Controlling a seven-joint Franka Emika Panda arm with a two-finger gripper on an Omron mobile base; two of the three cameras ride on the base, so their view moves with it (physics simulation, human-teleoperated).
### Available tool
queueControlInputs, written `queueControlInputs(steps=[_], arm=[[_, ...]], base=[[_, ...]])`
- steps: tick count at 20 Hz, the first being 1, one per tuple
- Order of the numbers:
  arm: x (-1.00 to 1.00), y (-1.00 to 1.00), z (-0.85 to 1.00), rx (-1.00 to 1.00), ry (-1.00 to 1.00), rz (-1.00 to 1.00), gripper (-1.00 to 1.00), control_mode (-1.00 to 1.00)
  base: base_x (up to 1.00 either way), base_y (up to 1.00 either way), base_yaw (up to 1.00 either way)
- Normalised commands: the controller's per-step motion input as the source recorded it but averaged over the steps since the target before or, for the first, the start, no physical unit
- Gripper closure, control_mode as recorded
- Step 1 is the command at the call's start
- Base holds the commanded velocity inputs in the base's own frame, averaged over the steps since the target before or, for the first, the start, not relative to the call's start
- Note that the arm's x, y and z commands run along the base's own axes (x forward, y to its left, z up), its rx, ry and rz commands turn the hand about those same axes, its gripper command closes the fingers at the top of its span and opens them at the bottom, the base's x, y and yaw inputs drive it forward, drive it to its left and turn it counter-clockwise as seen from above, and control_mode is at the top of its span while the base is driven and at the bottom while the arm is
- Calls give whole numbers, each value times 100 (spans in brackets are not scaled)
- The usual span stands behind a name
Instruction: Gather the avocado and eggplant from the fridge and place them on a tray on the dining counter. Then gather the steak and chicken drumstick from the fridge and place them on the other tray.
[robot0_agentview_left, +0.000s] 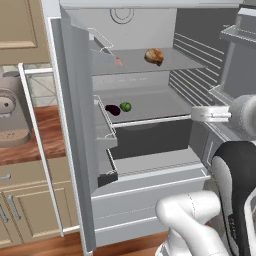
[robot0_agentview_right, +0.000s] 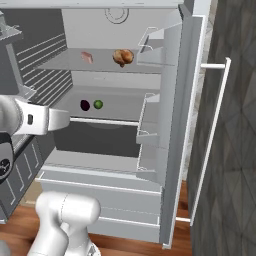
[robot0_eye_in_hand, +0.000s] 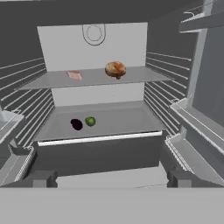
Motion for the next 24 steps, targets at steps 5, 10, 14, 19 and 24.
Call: queueControlInputs(steps=[5, 10, 14, 19, 24], arm=[[-2, 3, -1, 4, 7, 8, -100, -100], [2, 0, -2, 0, 2, 1, -100, -100], [0, 0, 0, 0, 0, 0, -100, -100], [13, 2, 0, 0, 3, 0, -100, 100], [0, 0, 0, 0, 0, 0, -100, 100]], base=[[0, 0, 0], [0, 0, 0], [0, 0, 0], [16, 2, 0], [49, 0, 0]])
